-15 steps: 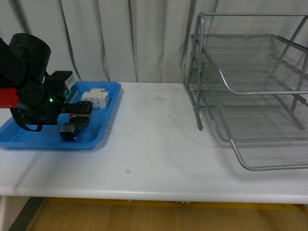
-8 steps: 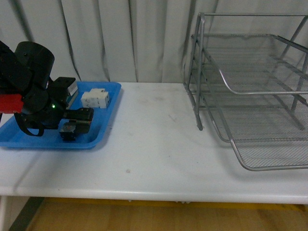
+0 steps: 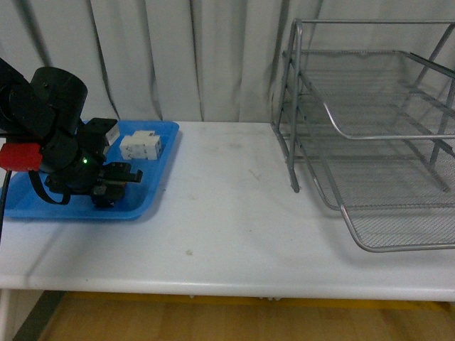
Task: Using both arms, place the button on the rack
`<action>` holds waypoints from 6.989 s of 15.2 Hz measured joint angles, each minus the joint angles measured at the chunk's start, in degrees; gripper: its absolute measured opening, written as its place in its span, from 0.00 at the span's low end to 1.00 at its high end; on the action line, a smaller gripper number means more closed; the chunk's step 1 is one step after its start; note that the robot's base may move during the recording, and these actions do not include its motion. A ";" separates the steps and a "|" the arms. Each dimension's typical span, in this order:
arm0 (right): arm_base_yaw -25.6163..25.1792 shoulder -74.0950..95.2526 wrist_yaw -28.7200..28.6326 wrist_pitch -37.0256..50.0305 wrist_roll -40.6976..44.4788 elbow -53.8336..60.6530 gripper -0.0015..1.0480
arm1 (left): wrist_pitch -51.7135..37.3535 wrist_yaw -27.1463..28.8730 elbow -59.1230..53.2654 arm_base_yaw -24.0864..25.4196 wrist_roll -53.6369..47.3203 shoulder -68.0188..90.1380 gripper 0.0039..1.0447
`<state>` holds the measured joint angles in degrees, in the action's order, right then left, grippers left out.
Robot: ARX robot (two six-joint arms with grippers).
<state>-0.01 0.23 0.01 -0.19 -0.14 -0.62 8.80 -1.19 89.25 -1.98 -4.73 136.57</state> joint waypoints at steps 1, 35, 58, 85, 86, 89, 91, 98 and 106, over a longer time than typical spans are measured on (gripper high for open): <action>0.00 0.00 0.00 0.00 0.00 0.00 0.94 | -0.13 0.09 0.00 -0.09 0.04 0.00 0.39; 0.00 0.00 0.00 0.04 0.00 0.00 0.94 | -10.95 2.69 -57.66 -7.02 5.84 -68.74 0.34; 0.00 0.00 0.15 0.00 0.00 0.00 0.94 | -3.04 3.69 -12.44 -24.39 2.21 -18.10 0.44; 0.00 0.00 0.02 0.00 0.00 0.00 0.94 | -37.62 6.97 -82.18 -3.69 4.66 -100.28 0.01; 0.00 0.00 0.02 0.00 0.00 0.00 0.94 | -36.22 2.91 -83.45 -0.81 4.63 -102.60 0.01; 0.00 0.00 0.00 0.00 0.00 0.00 0.94 | -33.66 1.20 -85.29 2.05 4.70 -107.60 0.01; 0.00 0.00 0.02 0.00 0.00 0.00 0.94 | -31.15 1.20 -86.40 1.84 4.72 -110.99 0.01; 0.00 0.00 0.02 0.00 0.00 0.00 0.94 | -25.14 1.22 -88.80 1.92 4.72 -120.54 0.01; 0.00 0.00 0.02 0.00 0.00 0.00 0.94 | -18.82 1.20 -88.80 1.92 4.72 -126.64 0.01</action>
<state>-0.01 0.23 0.03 -0.19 -0.14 -0.62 -10.02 0.01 0.45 -0.05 -0.01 9.93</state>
